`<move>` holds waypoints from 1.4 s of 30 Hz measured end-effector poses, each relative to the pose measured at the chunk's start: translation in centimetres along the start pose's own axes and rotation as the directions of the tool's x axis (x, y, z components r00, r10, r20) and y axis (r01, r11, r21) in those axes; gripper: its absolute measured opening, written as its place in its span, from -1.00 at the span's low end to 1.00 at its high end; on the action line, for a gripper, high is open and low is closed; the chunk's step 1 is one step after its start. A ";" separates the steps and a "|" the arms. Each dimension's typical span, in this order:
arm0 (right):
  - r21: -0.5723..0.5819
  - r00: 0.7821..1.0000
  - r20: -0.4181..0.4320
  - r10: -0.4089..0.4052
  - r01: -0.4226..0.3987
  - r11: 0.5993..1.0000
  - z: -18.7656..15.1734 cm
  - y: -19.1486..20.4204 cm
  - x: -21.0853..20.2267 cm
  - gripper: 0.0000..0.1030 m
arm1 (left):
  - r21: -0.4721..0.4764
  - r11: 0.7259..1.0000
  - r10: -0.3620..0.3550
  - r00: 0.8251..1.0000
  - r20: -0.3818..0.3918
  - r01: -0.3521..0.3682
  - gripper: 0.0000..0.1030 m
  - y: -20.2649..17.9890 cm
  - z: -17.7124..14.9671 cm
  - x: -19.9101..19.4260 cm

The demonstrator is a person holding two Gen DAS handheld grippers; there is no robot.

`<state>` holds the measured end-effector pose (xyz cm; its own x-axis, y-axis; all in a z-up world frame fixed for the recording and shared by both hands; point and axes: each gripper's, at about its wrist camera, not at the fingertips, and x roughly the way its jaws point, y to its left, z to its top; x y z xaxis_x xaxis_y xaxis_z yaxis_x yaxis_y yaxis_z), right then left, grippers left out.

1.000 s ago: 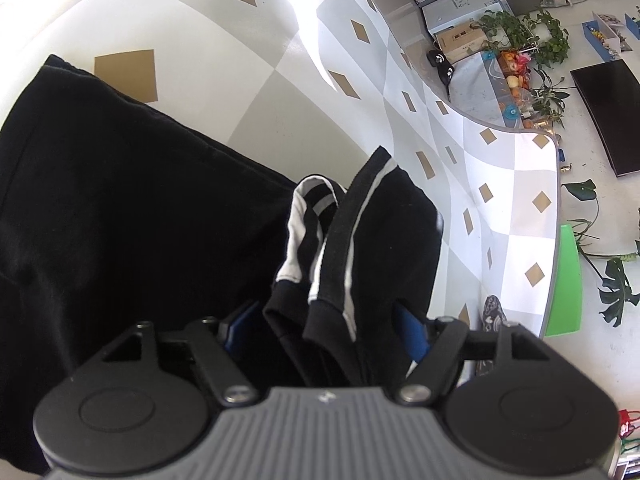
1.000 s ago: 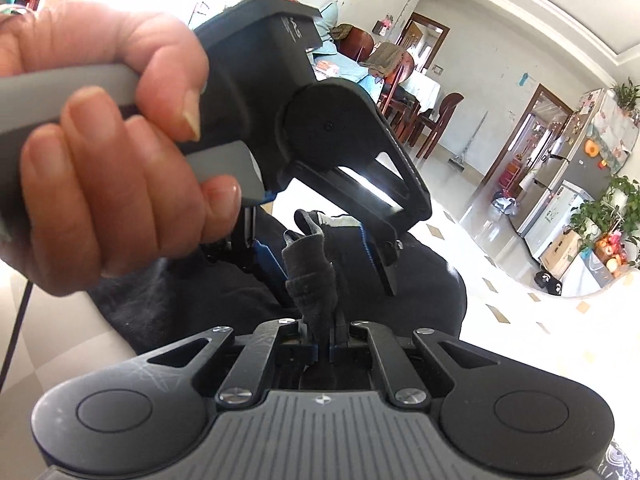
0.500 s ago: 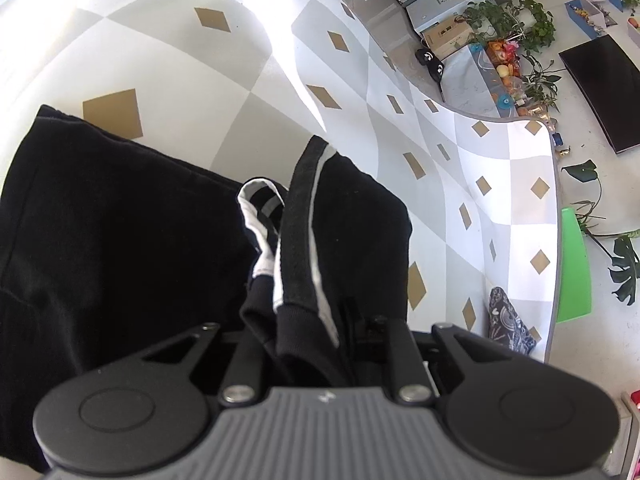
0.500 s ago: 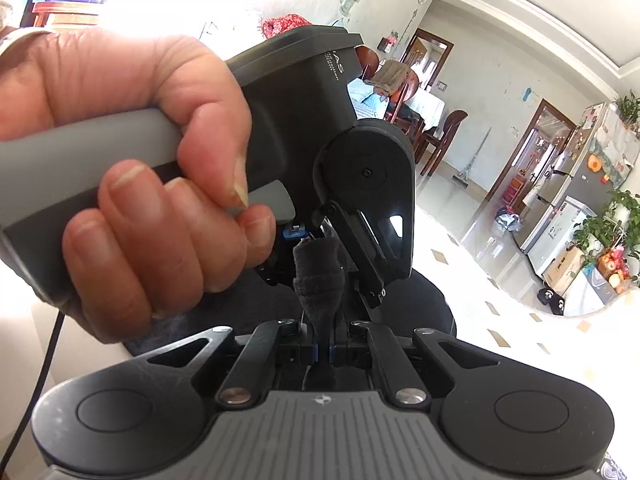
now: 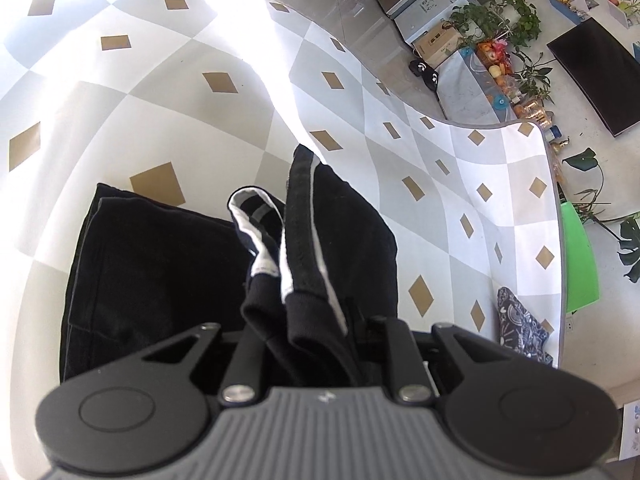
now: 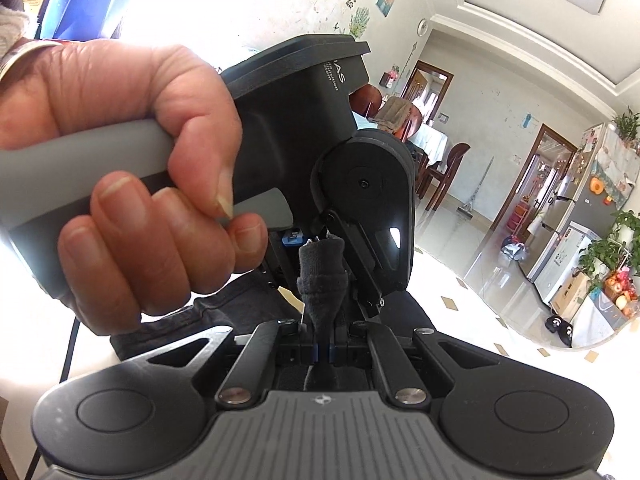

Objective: Fold clothes

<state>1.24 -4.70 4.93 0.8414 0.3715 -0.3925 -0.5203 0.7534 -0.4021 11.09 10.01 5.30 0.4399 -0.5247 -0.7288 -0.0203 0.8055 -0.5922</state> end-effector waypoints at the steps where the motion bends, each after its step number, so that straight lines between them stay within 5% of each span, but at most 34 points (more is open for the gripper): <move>1: 0.004 1.000 0.002 0.004 -0.004 1.000 0.2 0.1 0.1 -0.93 | -0.001 1.000 0.004 1.000 0.003 -0.004 -0.71 0.2 0.0 -0.2; 23: 0.067 0.982 0.013 0.190 -0.190 0.979 0.7 2.7 4.7 -0.93 | -0.153 0.969 0.194 0.981 -0.011 -0.193 -0.63 8.3 1.2 -0.9; 27: 0.072 0.962 -0.026 0.273 -0.271 0.960 0.3 3.1 6.4 -0.83 | -0.144 0.953 0.268 0.963 -0.014 -0.267 -0.44 8.9 1.2 -0.5; 29: 0.076 0.946 -0.063 0.318 -0.313 0.947 -0.2 3.3 7.2 -0.78 | -0.153 0.930 0.336 0.942 -0.018 -0.335 0.17 9.3 1.1 -0.4; 31: 0.076 0.927 -0.100 0.361 -0.355 0.932 -0.9 3.6 7.9 -0.55 | -0.181 0.902 0.399 0.917 -0.006 -0.393 0.39 10.1 1.1 -0.8; 35: 0.038 0.908 -0.121 0.401 -0.399 0.916 -1.8 3.6 8.1 -0.24 | -0.227 0.865 0.468 0.883 0.037 -0.448 0.43 11.0 1.2 -2.3; 42: 0.051 0.907 -0.106 0.407 -0.404 0.913 -3.5 5.1 3.2 -0.14 | -0.204 0.875 0.468 0.876 0.119 -0.440 0.48 9.9 1.0 -3.9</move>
<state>0.77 -1.55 -1.34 0.5358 0.5865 -0.6074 -0.8078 0.5654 -0.1667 10.06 20.33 2.63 0.4822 -0.0496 -0.8746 -0.3943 0.8793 -0.2672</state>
